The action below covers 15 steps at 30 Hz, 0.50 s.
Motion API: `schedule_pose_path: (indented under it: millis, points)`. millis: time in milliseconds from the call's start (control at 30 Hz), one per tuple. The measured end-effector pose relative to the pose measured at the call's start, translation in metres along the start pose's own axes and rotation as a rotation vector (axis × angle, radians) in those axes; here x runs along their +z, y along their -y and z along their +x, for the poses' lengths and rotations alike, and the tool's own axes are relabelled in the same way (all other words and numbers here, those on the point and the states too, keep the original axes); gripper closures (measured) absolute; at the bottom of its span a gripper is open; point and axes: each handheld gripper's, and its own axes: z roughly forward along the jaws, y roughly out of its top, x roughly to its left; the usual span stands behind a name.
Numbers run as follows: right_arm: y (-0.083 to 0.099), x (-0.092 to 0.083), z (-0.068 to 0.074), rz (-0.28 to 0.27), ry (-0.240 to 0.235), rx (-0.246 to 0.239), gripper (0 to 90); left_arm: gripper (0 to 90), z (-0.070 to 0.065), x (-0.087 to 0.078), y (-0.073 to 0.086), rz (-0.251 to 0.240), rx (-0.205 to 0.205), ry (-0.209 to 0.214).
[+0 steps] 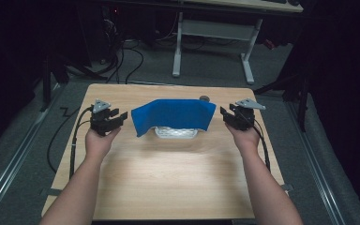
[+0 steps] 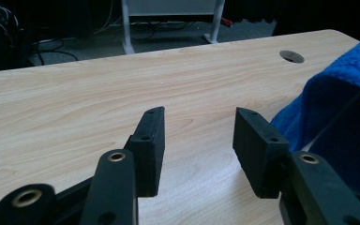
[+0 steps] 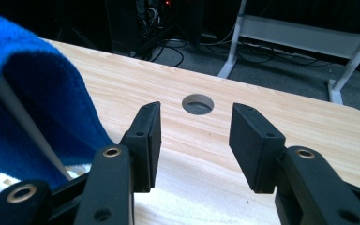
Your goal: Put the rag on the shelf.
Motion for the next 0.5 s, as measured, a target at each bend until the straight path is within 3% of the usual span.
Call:
schedule_pose_path:
  millis: [300,500]
  points:
    - [0.007,-0.022,0.002,-0.014,-0.004,-0.011,50.0,52.4,0.002,-0.024,0.015,0.007,0.001,-0.011]
    - [0.015,-0.041,0.007,-0.019,0.013,-0.060,45.9,41.1,-0.005,-0.048,0.034,0.002,0.037,-0.045]
